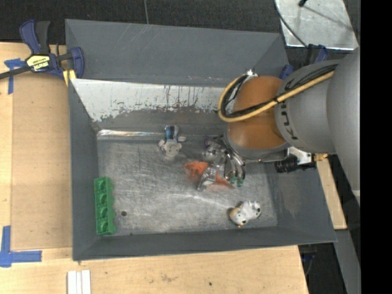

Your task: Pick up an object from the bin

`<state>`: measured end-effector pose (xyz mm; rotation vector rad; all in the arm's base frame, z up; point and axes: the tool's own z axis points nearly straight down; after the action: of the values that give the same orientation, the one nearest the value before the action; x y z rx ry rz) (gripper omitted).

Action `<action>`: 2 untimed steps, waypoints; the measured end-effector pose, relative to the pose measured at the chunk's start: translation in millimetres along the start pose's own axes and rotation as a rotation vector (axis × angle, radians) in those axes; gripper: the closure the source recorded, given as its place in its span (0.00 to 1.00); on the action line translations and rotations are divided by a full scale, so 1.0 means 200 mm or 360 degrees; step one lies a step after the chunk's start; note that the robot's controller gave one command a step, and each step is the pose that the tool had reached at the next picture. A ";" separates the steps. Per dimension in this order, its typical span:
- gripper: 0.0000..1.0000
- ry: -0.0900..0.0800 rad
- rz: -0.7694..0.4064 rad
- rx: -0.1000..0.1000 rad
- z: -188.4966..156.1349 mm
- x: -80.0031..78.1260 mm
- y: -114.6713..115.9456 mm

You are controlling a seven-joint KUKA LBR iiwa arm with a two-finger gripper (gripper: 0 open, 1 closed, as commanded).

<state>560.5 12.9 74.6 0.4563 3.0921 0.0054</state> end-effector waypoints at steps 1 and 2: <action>1.00 0.0008 -0.0001 0.0002 -0.02 0.00 0.00; 1.00 0.0021 -0.0002 0.0007 -0.07 0.01 0.00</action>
Offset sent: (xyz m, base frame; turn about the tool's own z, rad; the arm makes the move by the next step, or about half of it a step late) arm -0.0001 -0.0002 0.0165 0.0000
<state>557.9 12.6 89.0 0.4563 3.1063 0.0015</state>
